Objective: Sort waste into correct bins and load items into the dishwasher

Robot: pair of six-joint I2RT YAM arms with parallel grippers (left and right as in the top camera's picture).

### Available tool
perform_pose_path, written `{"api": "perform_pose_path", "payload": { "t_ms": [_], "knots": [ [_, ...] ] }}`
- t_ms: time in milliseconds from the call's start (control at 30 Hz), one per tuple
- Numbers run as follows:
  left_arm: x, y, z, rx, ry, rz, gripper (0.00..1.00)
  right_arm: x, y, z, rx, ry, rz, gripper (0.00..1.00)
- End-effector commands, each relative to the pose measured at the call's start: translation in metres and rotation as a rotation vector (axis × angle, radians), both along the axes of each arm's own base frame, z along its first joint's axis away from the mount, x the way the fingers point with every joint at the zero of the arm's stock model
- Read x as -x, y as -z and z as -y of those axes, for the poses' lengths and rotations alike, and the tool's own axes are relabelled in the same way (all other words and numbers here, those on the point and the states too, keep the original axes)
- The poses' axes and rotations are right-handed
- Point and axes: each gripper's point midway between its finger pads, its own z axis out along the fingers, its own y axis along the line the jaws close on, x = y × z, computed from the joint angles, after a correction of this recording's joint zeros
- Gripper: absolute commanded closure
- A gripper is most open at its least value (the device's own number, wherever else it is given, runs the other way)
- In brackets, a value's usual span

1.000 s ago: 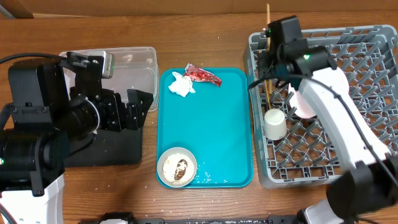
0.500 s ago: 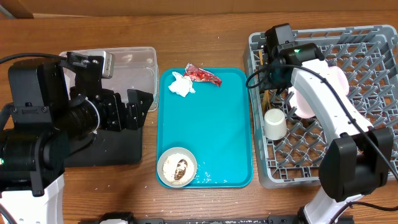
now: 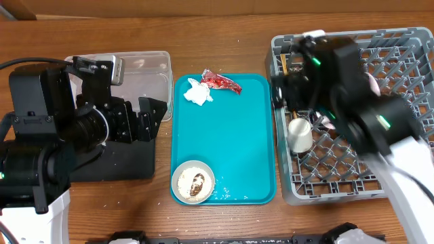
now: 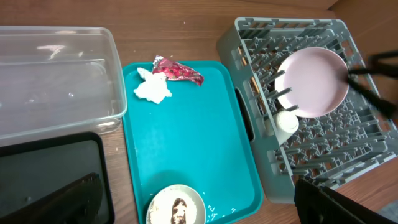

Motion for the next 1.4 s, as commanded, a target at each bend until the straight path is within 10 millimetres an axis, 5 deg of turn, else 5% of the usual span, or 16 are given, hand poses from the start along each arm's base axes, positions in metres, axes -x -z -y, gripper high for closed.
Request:
{"api": "perform_pose_path", "payload": {
  "t_ms": [0,133,200,333,667,767,1033,1367],
  "knots": [
    [-0.001,-0.004,0.000,0.015,-0.008,0.006,0.00,0.037,-0.035,-0.020,-0.139,-0.122,0.045,0.00],
    [-0.001,-0.004,0.000,0.015,-0.008,0.006,0.00,0.072,-0.061,-0.034,-0.261,-0.257,0.070,0.00],
    [-0.001,-0.004,0.000,0.015,-0.008,0.006,0.00,0.091,-0.055,-0.024,-0.235,-0.252,0.036,0.00],
    [-0.001,-0.004,0.000,0.015,-0.008,0.006,0.00,0.109,-0.045,0.008,-0.146,-0.156,0.014,0.00],
    [-0.001,-0.004,0.000,0.015,-0.008,0.006,0.00,0.177,-0.089,0.098,-0.077,0.086,0.332,0.00],
    [-0.001,-0.004,0.000,0.015,-0.008,0.006,0.00,0.187,-0.087,0.116,-0.062,0.153,0.377,0.00],
    [-0.001,-0.004,0.000,0.015,-0.008,0.006,0.00,0.171,-0.044,0.156,0.007,0.428,0.449,0.00],
    [-0.001,-0.004,0.000,0.014,-0.008,0.006,0.00,0.121,0.063,0.131,-0.027,0.290,0.536,0.00]
  ]
}}
